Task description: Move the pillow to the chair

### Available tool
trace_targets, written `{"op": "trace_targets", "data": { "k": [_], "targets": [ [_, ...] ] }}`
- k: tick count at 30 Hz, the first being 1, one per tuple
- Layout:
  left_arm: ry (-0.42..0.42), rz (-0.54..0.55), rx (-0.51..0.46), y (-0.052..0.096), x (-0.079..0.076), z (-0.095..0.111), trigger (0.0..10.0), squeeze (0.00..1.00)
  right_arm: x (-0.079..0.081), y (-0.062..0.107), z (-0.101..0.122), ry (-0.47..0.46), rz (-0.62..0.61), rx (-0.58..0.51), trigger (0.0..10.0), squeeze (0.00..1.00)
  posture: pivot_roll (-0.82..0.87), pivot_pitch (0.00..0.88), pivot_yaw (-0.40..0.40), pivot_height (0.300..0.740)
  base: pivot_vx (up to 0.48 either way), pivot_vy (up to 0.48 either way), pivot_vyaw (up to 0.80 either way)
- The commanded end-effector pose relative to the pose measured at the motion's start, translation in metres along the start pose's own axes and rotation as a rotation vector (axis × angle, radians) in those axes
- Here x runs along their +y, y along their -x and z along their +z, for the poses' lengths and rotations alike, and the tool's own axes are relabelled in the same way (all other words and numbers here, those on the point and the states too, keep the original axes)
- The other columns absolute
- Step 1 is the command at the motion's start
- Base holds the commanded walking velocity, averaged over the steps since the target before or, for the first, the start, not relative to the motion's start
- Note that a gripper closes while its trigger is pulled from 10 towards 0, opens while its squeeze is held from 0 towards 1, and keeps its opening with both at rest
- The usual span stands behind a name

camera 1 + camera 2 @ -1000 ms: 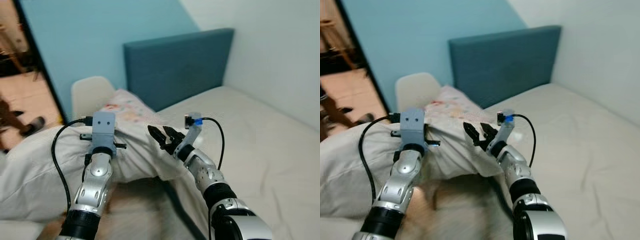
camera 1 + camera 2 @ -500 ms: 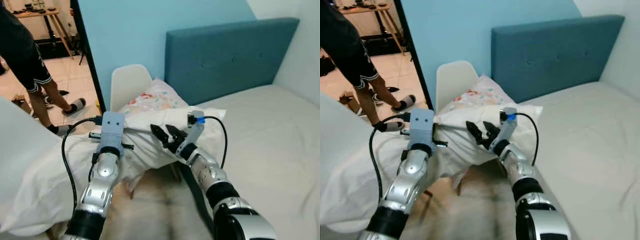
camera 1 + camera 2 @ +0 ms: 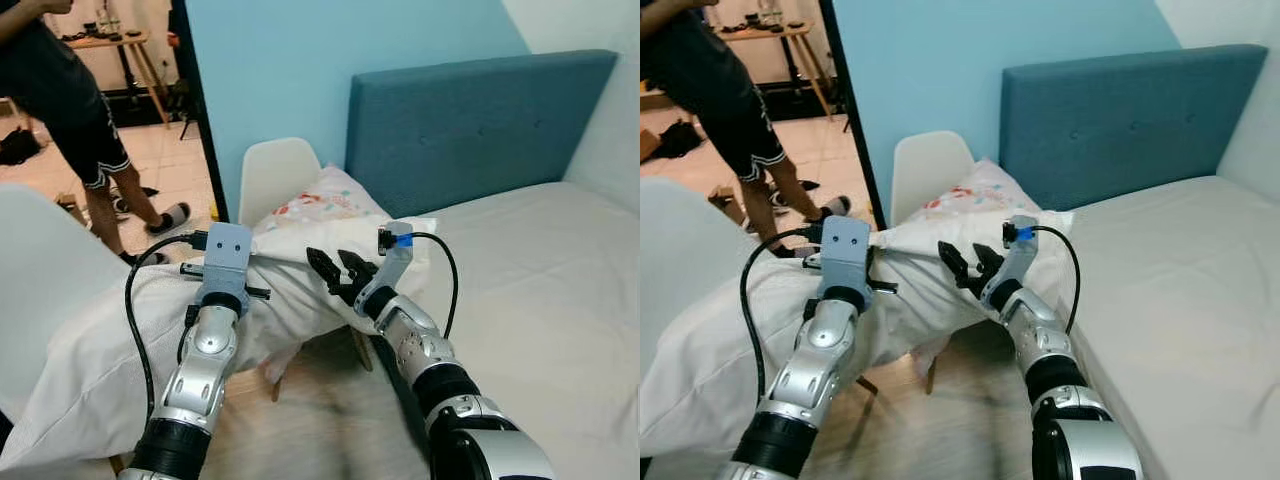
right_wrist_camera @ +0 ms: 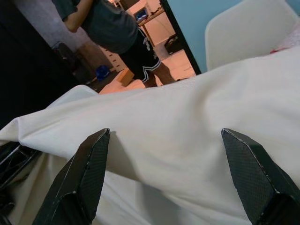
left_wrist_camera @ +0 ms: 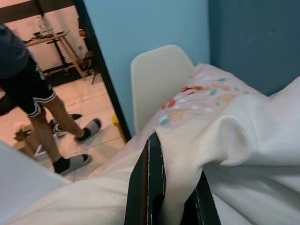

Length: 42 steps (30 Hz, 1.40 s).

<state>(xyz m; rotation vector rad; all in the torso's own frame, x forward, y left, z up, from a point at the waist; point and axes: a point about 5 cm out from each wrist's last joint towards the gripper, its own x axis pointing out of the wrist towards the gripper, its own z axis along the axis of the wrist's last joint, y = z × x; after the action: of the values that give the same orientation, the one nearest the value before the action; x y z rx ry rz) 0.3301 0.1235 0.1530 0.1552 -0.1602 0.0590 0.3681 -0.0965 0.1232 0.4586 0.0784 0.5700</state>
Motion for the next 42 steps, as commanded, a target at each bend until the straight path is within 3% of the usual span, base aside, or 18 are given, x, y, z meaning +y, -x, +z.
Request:
{"op": "trace_targets", "data": {
  "k": [1,4,14,15,18,21,26,29,42],
  "targets": [
    [0.016,0.004,-0.069,-0.002,0.001,0.010,10.0,0.00,0.001,0.001,-0.008,0.001,-0.007,0.028,10.0,0.00,-0.15,0.000,-0.004,0.740,0.000,0.000,0.00],
    [0.021,-0.001,-0.045,0.000,0.001,0.002,10.0,0.00,0.003,0.001,-0.011,-0.002,-0.005,0.034,10.0,0.00,-0.15,0.000,0.000,0.740,0.000,0.000,0.00],
    [0.082,-0.049,0.217,0.026,-0.002,-0.069,10.0,0.00,-0.002,0.017,-0.053,0.015,-0.065,0.187,10.0,0.00,-0.13,0.000,0.017,0.740,0.000,0.000,0.00],
    [0.082,-0.049,0.217,0.026,-0.002,-0.069,10.0,0.00,-0.002,0.017,-0.053,0.015,-0.065,0.187,10.0,0.00,-0.13,0.000,0.017,0.740,0.000,0.000,0.00],
    [0.068,-0.138,0.336,0.043,-0.006,-0.098,10.0,0.00,-0.009,0.032,-0.076,0.086,-0.114,0.308,10.0,0.00,-0.11,0.000,0.018,0.740,0.000,0.000,0.00],
    [0.055,-0.159,0.353,0.047,-0.006,-0.102,10.0,0.00,-0.011,0.036,-0.082,0.103,-0.119,0.340,10.0,0.00,-0.11,0.000,0.014,0.740,0.000,0.000,0.00],
    [0.054,-0.235,0.476,0.066,-0.017,-0.127,10.0,0.00,-0.011,0.046,-0.099,0.111,-0.119,0.426,10.0,0.00,-0.10,0.000,0.009,0.740,0.000,0.000,0.00],
    [0.056,-0.290,0.519,0.074,-0.027,-0.134,10.0,0.00,-0.013,0.048,-0.100,0.115,-0.134,0.450,10.0,0.00,-0.11,0.003,0.013,0.740,0.000,0.000,0.00],
    [0.050,-0.340,0.487,0.071,-0.037,-0.131,10.0,0.00,-0.021,0.053,-0.099,0.063,-0.176,0.440,10.0,0.00,-0.13,0.023,-0.010,0.740,0.000,0.000,0.00]
  ]
}}
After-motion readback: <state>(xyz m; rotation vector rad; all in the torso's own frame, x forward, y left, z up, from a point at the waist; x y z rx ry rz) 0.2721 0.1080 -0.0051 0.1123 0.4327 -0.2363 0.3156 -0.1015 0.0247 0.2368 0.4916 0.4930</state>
